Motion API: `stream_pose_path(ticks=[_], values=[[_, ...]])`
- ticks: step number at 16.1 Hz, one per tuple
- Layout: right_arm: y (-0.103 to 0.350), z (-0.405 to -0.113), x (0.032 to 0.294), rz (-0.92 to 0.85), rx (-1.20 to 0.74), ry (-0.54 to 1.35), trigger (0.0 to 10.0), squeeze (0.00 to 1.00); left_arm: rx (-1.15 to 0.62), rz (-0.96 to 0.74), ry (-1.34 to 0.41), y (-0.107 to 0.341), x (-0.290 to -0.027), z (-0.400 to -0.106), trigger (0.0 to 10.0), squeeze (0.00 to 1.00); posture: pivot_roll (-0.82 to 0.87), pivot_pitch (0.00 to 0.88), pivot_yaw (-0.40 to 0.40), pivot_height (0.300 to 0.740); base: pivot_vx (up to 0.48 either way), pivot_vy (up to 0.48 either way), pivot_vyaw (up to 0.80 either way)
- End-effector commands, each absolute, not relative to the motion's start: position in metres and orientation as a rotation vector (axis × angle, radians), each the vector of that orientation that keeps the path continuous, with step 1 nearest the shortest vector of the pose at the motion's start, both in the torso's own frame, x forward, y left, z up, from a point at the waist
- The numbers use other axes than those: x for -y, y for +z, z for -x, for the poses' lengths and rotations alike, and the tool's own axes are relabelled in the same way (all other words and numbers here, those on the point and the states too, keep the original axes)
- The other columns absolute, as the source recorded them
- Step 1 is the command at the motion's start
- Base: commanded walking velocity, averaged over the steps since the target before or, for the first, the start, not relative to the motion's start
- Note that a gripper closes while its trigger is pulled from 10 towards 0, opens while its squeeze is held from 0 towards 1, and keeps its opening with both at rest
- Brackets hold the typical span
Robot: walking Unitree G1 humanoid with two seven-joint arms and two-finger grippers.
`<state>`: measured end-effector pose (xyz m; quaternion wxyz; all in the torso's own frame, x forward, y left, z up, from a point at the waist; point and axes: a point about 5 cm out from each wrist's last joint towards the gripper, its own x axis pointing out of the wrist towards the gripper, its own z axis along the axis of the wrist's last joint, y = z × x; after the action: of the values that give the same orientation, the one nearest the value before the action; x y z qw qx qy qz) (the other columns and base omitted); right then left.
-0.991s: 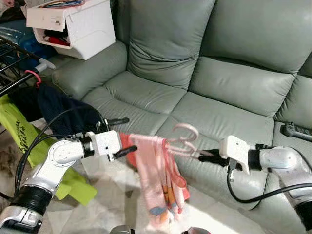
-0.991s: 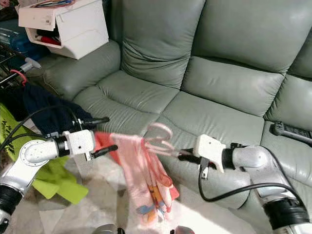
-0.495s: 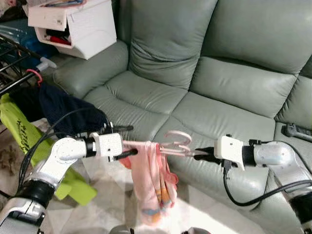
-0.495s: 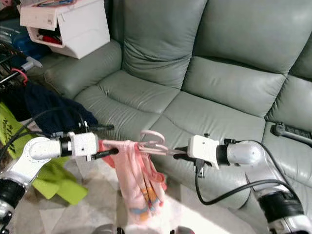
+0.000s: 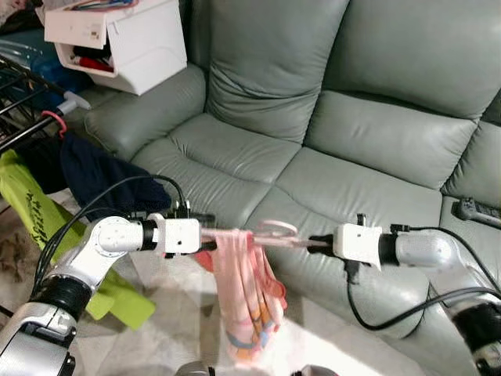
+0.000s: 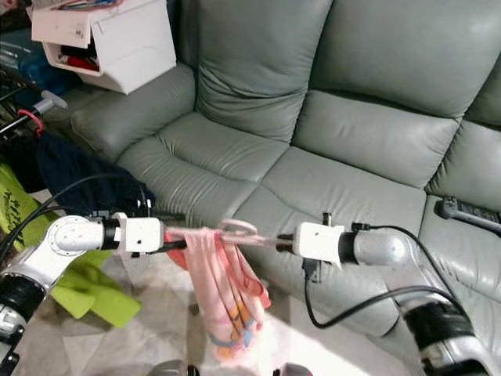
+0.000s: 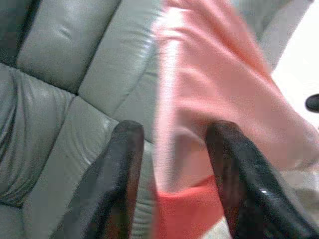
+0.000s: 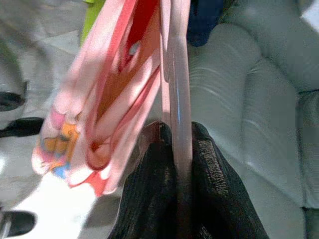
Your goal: Hang hanger
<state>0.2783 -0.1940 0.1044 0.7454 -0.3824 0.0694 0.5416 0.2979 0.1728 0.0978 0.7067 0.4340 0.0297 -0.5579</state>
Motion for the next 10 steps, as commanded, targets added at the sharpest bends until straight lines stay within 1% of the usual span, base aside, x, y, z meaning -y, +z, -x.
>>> stream_pose_path(ticks=[1, 2, 3, 4, 7, 8, 10], values=[[0.1120, -0.2846, 0.1877, 0.862, -0.079, 1.162, 10.0, 0.00, -0.116, -0.995, -1.261, 0.0948, -0.1766, -0.2987, 0.0, 0.00, -0.04, 0.027, 0.079, 0.740, 0.000, 0.000, 0.00], [0.1129, -0.2859, 0.1867, 0.862, -0.066, 1.151, 10.0, 0.00, -0.122, -0.995, -1.260, 0.0943, -0.1769, -0.2990, 0.0, 0.00, -0.04, 0.027, 0.079, 0.740, 0.000, 0.000, 0.00], [0.1127, -0.2864, 0.1861, 0.863, -0.063, 1.149, 10.0, 0.00, -0.125, -1.000, -1.258, 0.0941, -0.1768, -0.2996, 3.4, 0.00, -0.04, 0.027, 0.079, 0.740, 0.000, 0.000, 0.00], [0.1122, -0.2868, 0.1856, 0.864, -0.061, 1.147, 10.0, 0.00, -0.127, -1.007, -1.256, 0.0939, -0.1759, -0.3007, 10.0, 0.00, -0.04, 0.027, 0.079, 0.740, 0.000, 0.000, 0.00], [0.1108, -0.2876, 0.1838, 0.865, -0.051, 1.148, 10.0, 0.00, -0.126, -1.005, -1.238, 0.0951, -0.1743, -0.3054, 10.0, 0.00, -0.04, 0.026, 0.078, 0.740, 0.000, 0.000, 0.00], [0.1107, -0.2880, 0.1821, 0.865, -0.044, 1.149, 10.0, 0.00, -0.128, -0.993, -1.228, 0.0958, -0.1742, -0.3070, 10.0, 1.00, -0.04, 0.027, 0.079, 0.740, 0.000, 0.000, 0.00], [0.1112, -0.2884, 0.1795, 0.864, -0.032, 1.152, 10.0, 0.00, -0.131, -0.991, -1.226, 0.0959, -0.1738, -0.3082, 10.0, 1.00, -0.04, 0.026, 0.079, 0.740, 0.000, 0.000, 0.00]])
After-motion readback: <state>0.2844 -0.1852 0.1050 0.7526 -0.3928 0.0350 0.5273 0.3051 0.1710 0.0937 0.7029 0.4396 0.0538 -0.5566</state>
